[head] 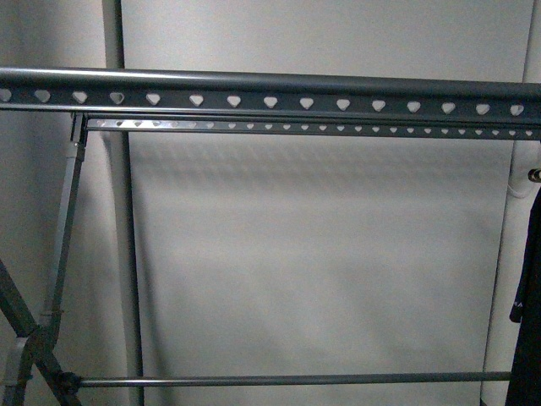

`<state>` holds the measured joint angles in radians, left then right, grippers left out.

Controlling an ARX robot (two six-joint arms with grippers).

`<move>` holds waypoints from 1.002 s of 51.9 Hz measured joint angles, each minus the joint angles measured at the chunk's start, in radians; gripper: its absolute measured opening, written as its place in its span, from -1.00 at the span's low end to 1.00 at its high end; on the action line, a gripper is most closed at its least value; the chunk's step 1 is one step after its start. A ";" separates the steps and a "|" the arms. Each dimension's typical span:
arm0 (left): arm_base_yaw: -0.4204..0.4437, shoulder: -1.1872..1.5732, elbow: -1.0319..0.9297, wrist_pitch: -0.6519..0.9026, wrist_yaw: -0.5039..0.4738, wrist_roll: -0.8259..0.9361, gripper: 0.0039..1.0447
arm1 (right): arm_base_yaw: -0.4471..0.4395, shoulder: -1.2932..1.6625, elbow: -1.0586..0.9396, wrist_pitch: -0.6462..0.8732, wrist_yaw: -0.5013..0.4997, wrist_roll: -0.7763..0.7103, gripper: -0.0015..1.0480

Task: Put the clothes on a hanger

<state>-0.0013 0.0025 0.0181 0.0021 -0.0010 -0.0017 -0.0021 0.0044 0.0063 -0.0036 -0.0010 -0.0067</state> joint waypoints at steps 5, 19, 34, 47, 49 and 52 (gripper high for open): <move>0.000 0.000 0.000 0.000 0.000 0.000 0.88 | 0.000 0.000 0.000 0.000 -0.001 0.000 0.85; 0.014 0.052 0.005 -0.011 0.161 0.026 0.88 | 0.000 0.000 0.000 0.000 0.000 0.000 0.85; 0.028 0.687 0.316 0.271 -0.259 -0.188 0.88 | 0.000 0.000 0.000 0.000 -0.001 0.000 0.85; 0.058 1.310 0.752 0.142 -0.599 -0.539 0.88 | 0.000 0.000 0.000 0.000 0.000 0.000 0.85; 0.058 1.352 0.796 0.137 -0.634 -0.563 0.88 | 0.000 0.000 0.000 0.000 -0.001 0.000 0.85; 0.058 1.421 0.887 0.134 -0.697 -0.599 0.88 | 0.000 0.000 0.000 0.000 0.000 0.000 0.85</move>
<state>0.0570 1.4239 0.9047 0.1360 -0.6979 -0.6010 -0.0021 0.0044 0.0063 -0.0036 -0.0013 -0.0063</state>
